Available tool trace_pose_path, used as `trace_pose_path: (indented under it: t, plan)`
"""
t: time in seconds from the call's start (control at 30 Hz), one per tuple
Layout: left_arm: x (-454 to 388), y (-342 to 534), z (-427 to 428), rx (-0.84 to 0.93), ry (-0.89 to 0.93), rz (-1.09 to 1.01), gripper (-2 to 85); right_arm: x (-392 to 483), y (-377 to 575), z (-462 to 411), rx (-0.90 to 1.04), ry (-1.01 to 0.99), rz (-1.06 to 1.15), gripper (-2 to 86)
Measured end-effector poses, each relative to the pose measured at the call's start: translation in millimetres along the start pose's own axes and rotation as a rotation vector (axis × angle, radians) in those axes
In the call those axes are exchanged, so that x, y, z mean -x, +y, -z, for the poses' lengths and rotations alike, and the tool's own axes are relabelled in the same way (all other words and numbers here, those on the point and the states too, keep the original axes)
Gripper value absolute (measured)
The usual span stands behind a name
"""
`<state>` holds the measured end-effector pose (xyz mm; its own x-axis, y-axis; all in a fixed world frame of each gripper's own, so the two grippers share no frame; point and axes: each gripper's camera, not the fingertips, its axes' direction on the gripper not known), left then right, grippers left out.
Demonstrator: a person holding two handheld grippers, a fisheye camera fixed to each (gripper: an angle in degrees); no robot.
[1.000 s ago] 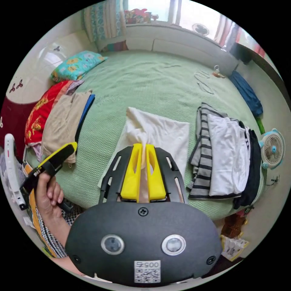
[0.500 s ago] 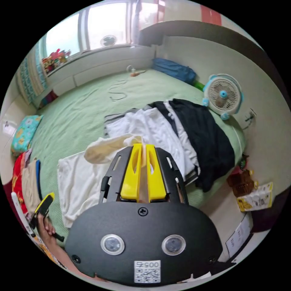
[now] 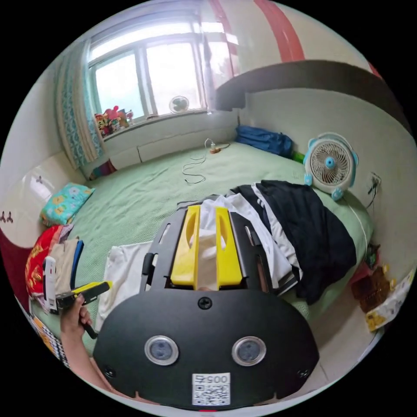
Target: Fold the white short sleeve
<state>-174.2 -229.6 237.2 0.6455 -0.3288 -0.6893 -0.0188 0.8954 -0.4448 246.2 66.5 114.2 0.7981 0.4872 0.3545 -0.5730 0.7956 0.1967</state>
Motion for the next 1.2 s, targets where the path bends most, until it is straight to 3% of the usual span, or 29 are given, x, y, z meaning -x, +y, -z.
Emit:
trace_pose_path:
  t: [0.1,0.5,1.03,1.2]
  plan:
    - [-7.6,-3.2,-9.3,0.012,-0.004,-0.017,15.4,2.5,3.2,-1.3,0.017,-0.031,-0.003,5.4]
    - [-32.2,-6.0,-12.0,0.014,-0.061,-0.085,4.7,5.9,7.5,-1.1,0.011,-0.071,-0.028,3.6]
    - [65.6,25.6,21.6,-0.025,-0.133,0.088,4.1,68.4,0.6,-23.7,0.035,-0.042,0.107,3.8]
    - [100.1,40.0,29.4,0.002,-0.160,0.167,5.0,93.8,-3.9,-46.8,0.146,-0.095,0.194,4.0]
